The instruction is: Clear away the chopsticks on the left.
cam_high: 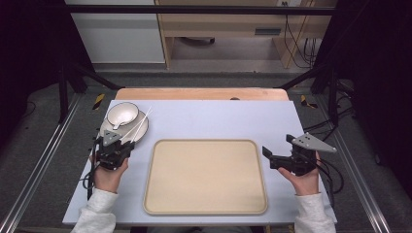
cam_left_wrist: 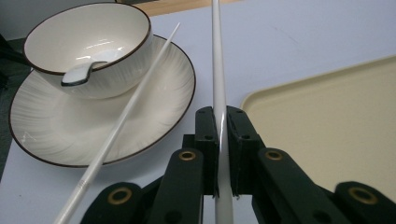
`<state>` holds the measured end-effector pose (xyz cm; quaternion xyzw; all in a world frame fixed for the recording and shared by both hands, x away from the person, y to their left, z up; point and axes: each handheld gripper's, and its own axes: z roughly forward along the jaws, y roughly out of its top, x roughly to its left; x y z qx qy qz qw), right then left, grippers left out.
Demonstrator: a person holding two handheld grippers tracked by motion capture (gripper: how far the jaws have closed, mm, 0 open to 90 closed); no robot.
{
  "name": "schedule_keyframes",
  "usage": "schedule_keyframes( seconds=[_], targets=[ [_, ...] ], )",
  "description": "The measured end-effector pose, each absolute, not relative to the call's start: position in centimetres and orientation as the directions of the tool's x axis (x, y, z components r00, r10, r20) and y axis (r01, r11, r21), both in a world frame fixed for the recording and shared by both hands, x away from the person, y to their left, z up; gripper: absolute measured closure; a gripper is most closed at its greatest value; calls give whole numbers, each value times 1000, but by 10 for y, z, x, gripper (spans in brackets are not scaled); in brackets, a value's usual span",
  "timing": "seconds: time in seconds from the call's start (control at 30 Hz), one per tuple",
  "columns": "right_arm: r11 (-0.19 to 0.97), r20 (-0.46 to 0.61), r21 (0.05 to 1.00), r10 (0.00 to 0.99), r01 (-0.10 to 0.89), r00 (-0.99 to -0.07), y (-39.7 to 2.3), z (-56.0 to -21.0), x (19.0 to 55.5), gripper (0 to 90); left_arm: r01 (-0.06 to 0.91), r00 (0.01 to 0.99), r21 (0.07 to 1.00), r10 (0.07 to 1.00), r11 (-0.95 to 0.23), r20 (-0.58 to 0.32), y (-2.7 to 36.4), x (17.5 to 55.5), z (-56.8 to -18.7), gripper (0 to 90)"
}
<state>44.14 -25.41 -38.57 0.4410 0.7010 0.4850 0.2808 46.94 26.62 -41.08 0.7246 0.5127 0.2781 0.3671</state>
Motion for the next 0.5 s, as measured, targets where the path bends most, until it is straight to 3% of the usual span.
schedule_keyframes(
  seconds=[0.5],
  targets=[
    [141,33,927,891,346,-452,-253,-385,441,44,516,267,845,964,-142,-1,238,430,-411,841]
  ],
)
